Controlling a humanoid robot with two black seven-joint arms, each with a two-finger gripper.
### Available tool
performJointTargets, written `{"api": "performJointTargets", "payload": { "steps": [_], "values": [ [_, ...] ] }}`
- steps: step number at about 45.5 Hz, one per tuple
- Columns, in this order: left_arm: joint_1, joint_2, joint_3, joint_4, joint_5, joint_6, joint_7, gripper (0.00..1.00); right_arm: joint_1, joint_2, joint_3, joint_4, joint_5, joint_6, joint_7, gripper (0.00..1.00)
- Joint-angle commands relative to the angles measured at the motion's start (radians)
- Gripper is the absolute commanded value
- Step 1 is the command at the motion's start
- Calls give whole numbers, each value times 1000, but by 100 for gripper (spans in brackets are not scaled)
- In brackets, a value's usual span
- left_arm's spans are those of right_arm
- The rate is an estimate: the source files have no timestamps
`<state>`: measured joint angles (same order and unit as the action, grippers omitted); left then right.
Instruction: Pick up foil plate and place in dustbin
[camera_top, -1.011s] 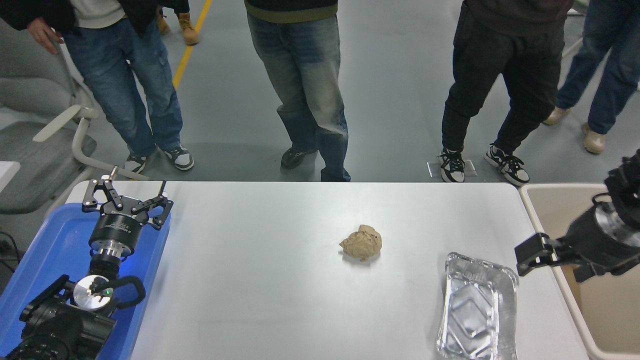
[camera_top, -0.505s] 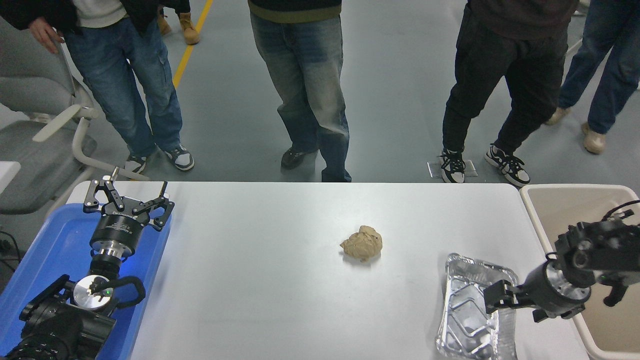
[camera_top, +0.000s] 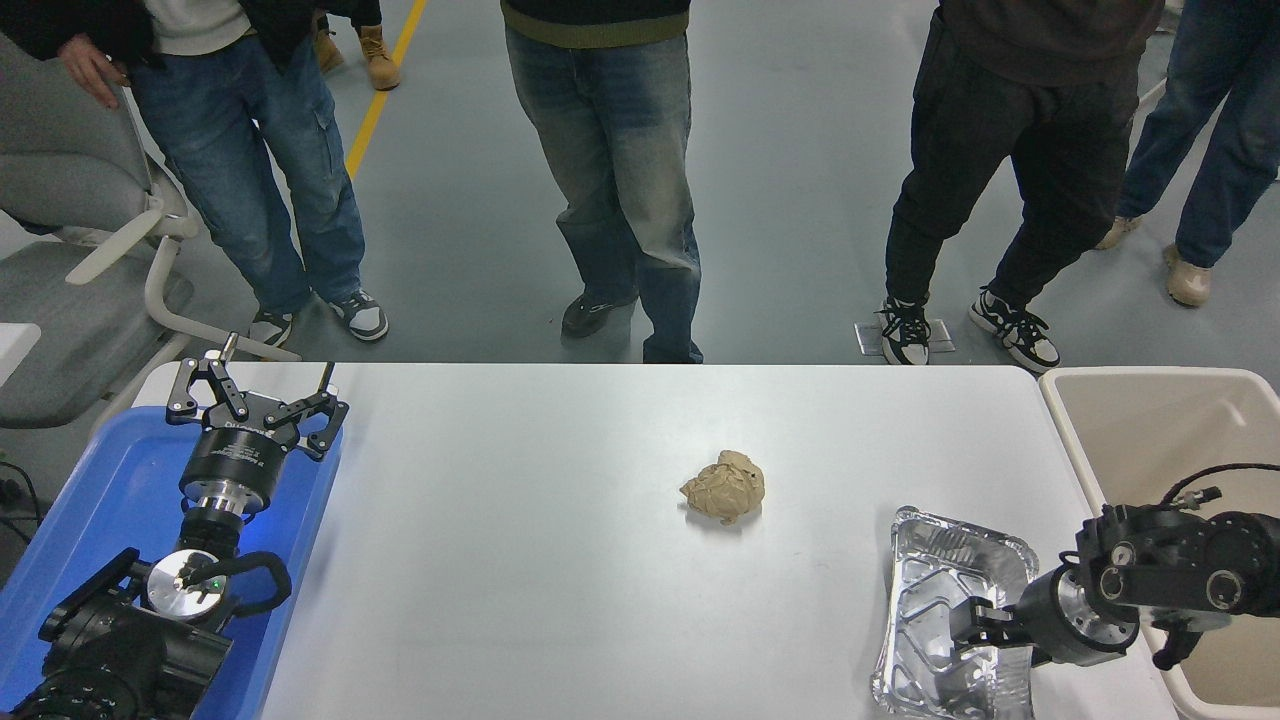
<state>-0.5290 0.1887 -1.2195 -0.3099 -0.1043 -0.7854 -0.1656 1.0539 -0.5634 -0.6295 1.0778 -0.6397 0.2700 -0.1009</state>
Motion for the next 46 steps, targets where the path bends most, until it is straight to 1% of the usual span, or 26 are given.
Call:
{"api": "performJointTargets", "payload": {
  "steps": [1, 19, 25, 29, 36, 42, 46],
  "values": [
    [0, 0, 0, 0, 0, 0, 0, 99, -12, 5, 7, -10, -17, -12, 4, 0],
    [0, 0, 2, -2, 0, 0, 0, 99, 8, -12, 2, 4, -17, -9, 4, 0],
    [1, 0, 2, -2, 0, 0, 1, 99, 118, -68, -41, 83, -5, 2, 4, 0],
    [0, 0, 2, -2, 0, 0, 1, 99, 277, -136, -154, 197, 2, 3, 4, 0],
    [0, 0, 2, -2, 0, 0, 1, 99, 682, -220, -424, 404, 52, 41, 7, 0],
    [1, 0, 2, 0, 0, 0, 1, 99, 1038, -220, -627, 550, 87, 100, 7, 0],
    [1, 0, 2, 0, 0, 0, 1, 99, 1248, -210, -722, 606, 94, 176, 7, 0]
  ]
}}
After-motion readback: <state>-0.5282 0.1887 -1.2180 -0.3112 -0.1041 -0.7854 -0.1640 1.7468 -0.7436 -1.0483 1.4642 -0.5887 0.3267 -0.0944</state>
